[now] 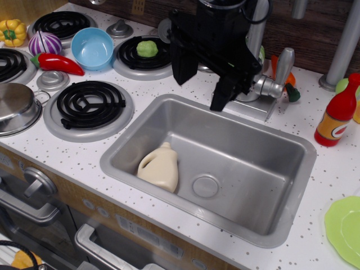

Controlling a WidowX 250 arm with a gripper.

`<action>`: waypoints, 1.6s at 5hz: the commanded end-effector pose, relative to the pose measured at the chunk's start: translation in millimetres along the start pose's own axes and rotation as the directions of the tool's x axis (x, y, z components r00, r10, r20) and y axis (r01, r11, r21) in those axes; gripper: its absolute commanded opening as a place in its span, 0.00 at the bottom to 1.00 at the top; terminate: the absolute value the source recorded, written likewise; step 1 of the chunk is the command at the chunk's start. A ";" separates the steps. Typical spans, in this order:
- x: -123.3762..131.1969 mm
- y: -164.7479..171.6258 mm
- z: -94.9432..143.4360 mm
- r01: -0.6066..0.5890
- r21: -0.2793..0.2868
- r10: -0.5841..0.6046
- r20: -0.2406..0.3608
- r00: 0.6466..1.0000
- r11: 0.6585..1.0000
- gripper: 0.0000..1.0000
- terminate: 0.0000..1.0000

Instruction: Put red bottle in sink

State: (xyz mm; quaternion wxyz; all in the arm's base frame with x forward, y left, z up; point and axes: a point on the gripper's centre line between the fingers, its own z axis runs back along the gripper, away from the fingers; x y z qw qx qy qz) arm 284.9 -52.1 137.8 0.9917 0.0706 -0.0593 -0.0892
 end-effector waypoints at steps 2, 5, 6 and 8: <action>70.0 -68.3 18.0 -0.234 -0.048 0.238 0.117 0.964 0.971 1.00 0.00; 137.4 -77.8 4.7 -0.111 -0.097 0.135 0.286 0.949 0.989 1.00 0.00; 146.4 -83.1 7.7 -0.082 -0.123 0.118 0.314 0.942 0.989 1.00 0.00; 155.5 -88.3 -5.2 -0.046 -0.136 0.092 0.360 0.929 0.990 1.00 0.00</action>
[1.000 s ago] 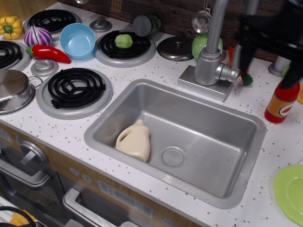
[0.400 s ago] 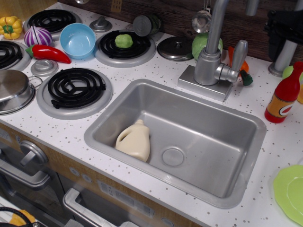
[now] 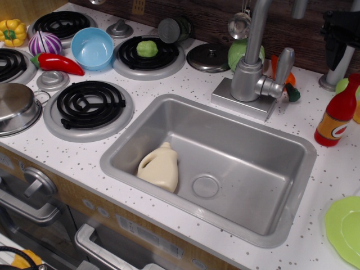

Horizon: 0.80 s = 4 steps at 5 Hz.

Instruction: Put red bottle in sink

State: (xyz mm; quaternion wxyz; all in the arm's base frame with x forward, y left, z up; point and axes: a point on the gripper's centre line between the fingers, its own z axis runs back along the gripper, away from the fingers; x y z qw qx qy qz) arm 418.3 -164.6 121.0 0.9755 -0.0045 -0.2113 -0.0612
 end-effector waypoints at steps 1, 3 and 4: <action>10.4 2.0 2.8 0.036 -0.025 -0.034 0.063 0.997 0.999 1.00 0.00; 5.2 0.5 -15.3 0.051 -0.031 -0.049 0.077 0.996 0.998 1.00 0.00; 6.7 0.6 -11.1 0.061 -0.013 -0.061 0.060 0.996 0.998 0.00 0.00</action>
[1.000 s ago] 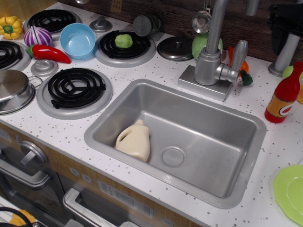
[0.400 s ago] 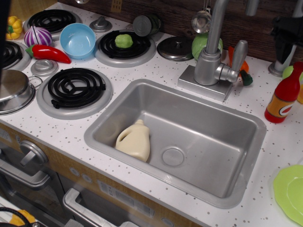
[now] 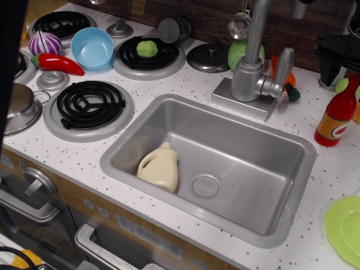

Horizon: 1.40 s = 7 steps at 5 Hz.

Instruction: Put red bottle in sink

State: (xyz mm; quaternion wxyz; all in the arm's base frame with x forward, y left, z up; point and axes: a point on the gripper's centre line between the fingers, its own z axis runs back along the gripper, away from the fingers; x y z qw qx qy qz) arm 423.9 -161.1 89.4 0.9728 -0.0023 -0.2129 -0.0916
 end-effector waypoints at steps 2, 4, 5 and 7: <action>16.0 -4.6 26.7 0.000 -0.023 0.002 0.058 0.998 1.000 0.00 0.00; 18.1 8.5 60.3 0.012 0.039 -0.012 0.003 1.000 0.999 0.00 0.00; 0.8 24.8 64.1 0.015 0.091 -0.014 -0.017 1.000 0.996 0.00 0.00; -56.0 50.6 48.6 -0.032 0.095 0.034 -0.017 0.999 0.995 0.00 0.00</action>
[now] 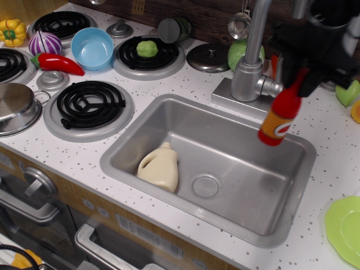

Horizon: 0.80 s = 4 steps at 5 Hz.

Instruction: Put red bottle in sink

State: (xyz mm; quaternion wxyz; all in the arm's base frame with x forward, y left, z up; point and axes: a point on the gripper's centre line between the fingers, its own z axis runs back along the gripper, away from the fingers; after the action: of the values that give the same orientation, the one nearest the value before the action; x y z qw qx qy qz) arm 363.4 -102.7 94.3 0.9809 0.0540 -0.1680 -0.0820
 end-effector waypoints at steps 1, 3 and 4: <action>-10.4 15.5 -3.1 -0.027 -0.006 0.028 0.092 0.995 1.000 0.00 0.00; -33.0 33.6 -52.0 -0.046 -0.028 0.049 0.114 0.992 0.999 0.00 0.00; -31.4 35.0 -54.4 -0.061 -0.035 0.065 0.131 0.989 0.998 1.00 0.00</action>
State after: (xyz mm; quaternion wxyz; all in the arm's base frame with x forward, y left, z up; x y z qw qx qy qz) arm 353.2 -59.2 28.8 0.9736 0.0306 -0.2164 -0.0658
